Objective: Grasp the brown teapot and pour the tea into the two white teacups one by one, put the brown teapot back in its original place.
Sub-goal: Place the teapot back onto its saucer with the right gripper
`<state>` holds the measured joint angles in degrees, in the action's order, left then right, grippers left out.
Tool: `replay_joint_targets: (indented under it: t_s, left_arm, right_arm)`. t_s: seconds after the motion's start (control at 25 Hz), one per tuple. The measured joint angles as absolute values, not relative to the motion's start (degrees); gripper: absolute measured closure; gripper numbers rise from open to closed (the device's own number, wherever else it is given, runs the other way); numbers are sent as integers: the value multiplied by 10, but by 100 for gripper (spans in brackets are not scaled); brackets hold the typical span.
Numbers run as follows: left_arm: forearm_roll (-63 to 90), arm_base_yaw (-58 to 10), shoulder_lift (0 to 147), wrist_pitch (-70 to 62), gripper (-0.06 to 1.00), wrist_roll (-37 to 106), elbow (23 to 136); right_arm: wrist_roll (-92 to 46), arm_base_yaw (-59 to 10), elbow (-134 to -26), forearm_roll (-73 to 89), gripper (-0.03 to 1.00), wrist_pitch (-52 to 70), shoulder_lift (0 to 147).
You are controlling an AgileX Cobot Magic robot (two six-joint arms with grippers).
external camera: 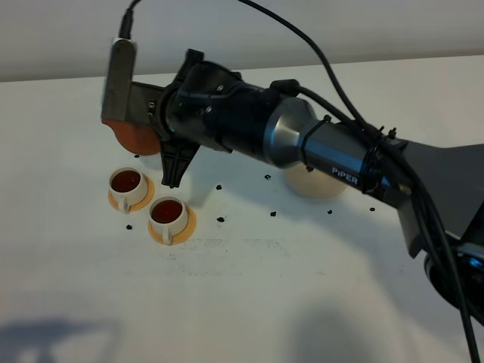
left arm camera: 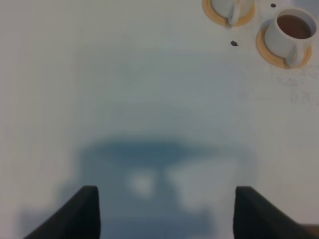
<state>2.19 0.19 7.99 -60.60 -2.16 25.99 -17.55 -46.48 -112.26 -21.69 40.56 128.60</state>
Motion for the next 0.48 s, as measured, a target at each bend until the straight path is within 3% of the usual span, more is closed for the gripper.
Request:
replay_joint_targets:
  t_s: [0.48]
  left_arm:
    - [22, 2, 80, -606, 38, -22, 260]
  right_arm:
    - [-176, -427, -1124, -121, 85, 392, 1326]
